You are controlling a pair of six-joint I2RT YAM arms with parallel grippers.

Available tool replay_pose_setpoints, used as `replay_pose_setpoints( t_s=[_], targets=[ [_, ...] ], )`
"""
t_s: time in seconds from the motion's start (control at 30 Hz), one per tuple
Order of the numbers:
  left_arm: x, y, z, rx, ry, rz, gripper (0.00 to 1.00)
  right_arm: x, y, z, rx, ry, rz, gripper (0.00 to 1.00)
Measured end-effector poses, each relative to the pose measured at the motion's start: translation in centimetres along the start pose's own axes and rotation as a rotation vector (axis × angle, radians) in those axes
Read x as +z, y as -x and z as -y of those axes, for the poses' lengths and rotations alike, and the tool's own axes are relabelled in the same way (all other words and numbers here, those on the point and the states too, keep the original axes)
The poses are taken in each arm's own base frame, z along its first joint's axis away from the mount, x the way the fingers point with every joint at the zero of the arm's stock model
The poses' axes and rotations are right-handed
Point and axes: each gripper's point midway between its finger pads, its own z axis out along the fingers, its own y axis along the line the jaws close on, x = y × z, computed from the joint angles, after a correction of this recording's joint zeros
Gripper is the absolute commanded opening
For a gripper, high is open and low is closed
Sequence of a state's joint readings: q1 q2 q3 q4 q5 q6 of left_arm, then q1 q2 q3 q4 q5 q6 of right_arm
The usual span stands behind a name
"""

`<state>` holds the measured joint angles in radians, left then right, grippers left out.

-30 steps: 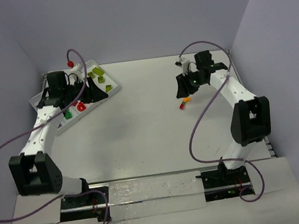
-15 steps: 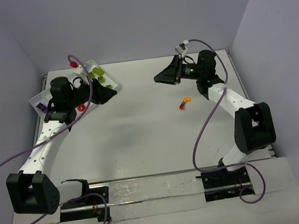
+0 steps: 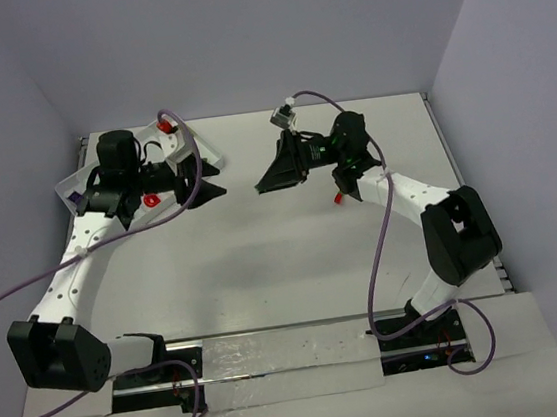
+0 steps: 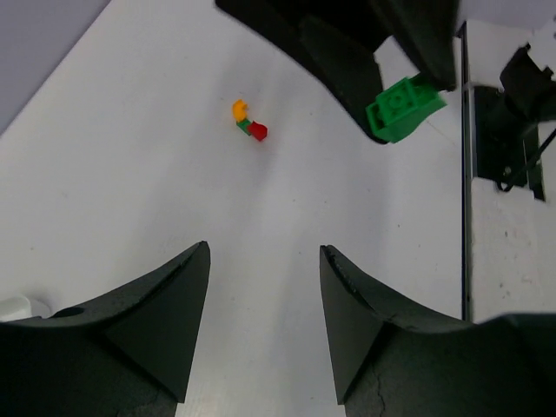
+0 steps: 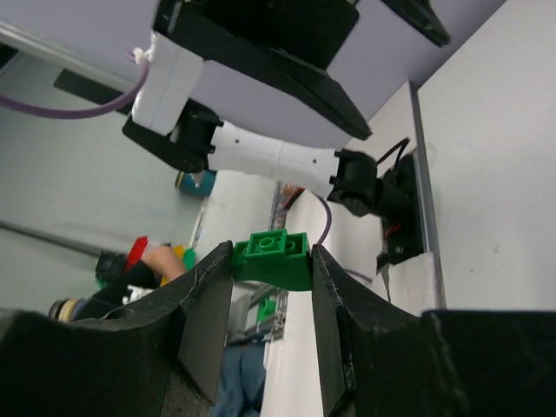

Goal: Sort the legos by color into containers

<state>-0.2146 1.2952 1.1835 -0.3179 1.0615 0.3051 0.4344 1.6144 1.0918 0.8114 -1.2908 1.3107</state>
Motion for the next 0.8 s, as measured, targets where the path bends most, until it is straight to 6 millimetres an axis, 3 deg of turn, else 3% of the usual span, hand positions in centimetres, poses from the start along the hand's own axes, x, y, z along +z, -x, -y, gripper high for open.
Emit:
replay_pose_setpoints(
  t_s=[0.43, 0.63, 0.8],
  targets=[
    [-1.7, 0.2, 10.3, 0.343, -0.328, -0.040, 0.61, 3.7, -5.8, -0.2, 0.031, 0.091, -0.271, 0.23],
    [-1.9, 0.4, 12.4, 0.395, -0.410, -0.042, 0.49, 4.4, -7.6, -0.9, 0.019, 0.126, -0.351, 0.22],
    [-1.6, 0.2, 13.8, 0.395, -0.476, -0.045, 0.49, 4.7, -8.2, -1.3, 0.006, 0.140, -0.378, 0.22]
  ],
)
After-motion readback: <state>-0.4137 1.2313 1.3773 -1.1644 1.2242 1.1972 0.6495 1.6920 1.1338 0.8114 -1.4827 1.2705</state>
